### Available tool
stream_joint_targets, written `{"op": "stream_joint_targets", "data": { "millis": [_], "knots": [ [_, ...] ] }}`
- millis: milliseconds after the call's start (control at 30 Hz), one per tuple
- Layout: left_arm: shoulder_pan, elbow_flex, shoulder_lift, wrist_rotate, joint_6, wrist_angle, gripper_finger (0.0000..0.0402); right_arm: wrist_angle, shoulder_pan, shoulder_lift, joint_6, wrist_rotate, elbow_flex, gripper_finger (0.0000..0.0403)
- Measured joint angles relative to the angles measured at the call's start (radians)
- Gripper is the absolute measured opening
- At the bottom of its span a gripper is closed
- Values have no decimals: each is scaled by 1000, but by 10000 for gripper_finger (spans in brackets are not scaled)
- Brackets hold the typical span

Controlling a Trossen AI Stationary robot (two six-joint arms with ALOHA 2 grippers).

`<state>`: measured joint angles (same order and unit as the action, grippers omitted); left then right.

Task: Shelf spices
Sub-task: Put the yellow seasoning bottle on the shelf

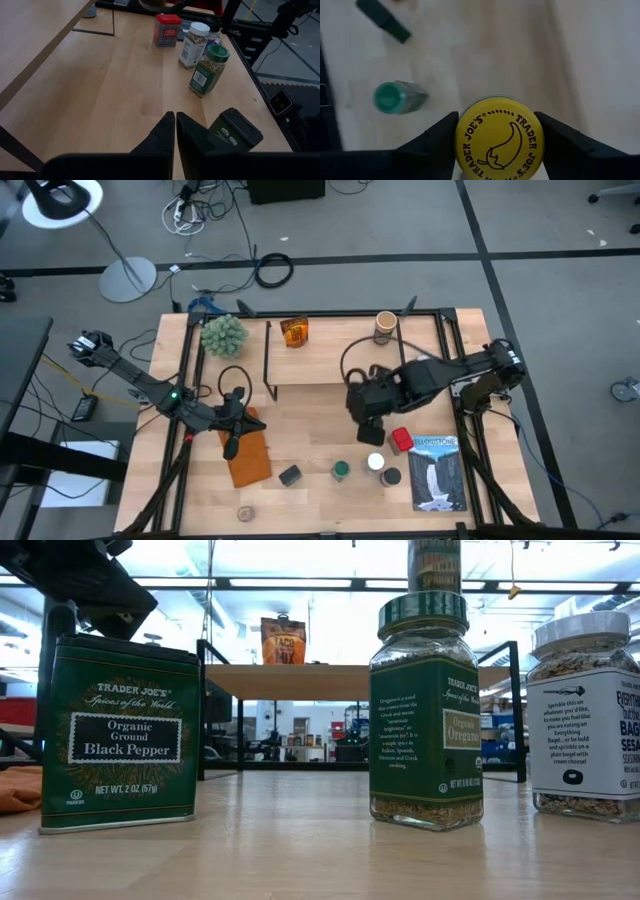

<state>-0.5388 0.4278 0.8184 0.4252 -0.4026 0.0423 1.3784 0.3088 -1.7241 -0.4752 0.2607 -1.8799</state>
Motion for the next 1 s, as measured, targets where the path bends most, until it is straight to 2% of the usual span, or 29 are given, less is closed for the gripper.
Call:
{"op": "stream_joint_targets", "data": {
  "millis": [100, 233, 600, 767, 1000],
  "knots": [
    [0, 0, 0, 0, -3, 3, 21, 89, -10, 12, 7, 55, -58, 229],
    [0, 0, 0, 0, -3, 3, 21, 141, -46, 63, 8, 66, -69, 227],
    [0, 0, 0, 0, -5, 2, 21, 179, -257, 169, 135, 76, -60, 227],
    [0, 0, 0, 0, -13, 3, 21, 161, -347, 224, 189, 46, 33, 227],
    [0, 0, 0, 0, 2, 7, 21, -25, -435, 358, 251, -14, 251, 227]
  ]
}}
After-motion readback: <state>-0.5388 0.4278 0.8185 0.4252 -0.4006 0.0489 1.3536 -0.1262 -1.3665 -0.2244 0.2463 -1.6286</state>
